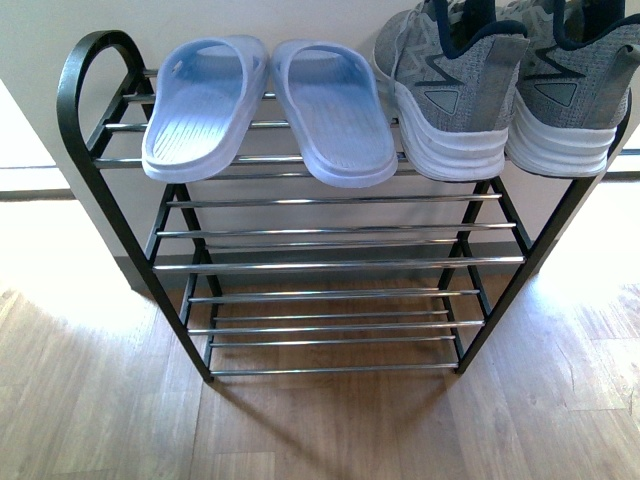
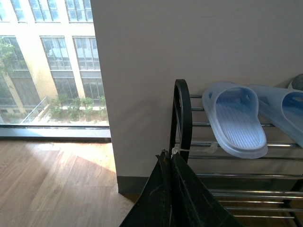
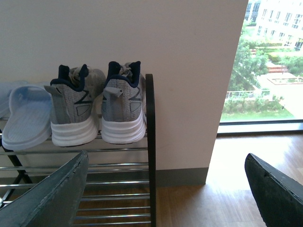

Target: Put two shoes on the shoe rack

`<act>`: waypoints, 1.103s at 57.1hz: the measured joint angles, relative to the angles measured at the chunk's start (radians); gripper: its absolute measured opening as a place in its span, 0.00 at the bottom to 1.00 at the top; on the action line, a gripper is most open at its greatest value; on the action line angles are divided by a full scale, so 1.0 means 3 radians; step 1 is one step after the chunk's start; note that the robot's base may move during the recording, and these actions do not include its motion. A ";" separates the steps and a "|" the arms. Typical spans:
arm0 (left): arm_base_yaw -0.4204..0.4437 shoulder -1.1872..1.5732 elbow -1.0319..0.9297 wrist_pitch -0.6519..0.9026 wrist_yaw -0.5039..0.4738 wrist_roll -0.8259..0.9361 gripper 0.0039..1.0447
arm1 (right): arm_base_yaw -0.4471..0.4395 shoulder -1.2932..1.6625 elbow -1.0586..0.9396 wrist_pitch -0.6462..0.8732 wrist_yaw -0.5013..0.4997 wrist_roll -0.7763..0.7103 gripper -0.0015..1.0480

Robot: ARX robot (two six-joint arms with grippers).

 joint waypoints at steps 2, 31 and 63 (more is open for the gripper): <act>0.0000 -0.0057 0.0000 -0.0057 0.0000 0.0000 0.01 | 0.0000 0.0000 0.0000 0.0000 0.0001 0.0000 0.91; 0.0000 -0.0712 0.0000 -0.0707 0.0000 0.0000 0.01 | 0.0000 0.0000 0.0000 0.0000 0.0000 0.0000 0.91; 0.0003 -0.1272 0.0000 -0.1326 -0.0001 -0.0003 0.27 | 0.0000 0.0000 0.0000 0.0000 -0.0001 0.0000 0.91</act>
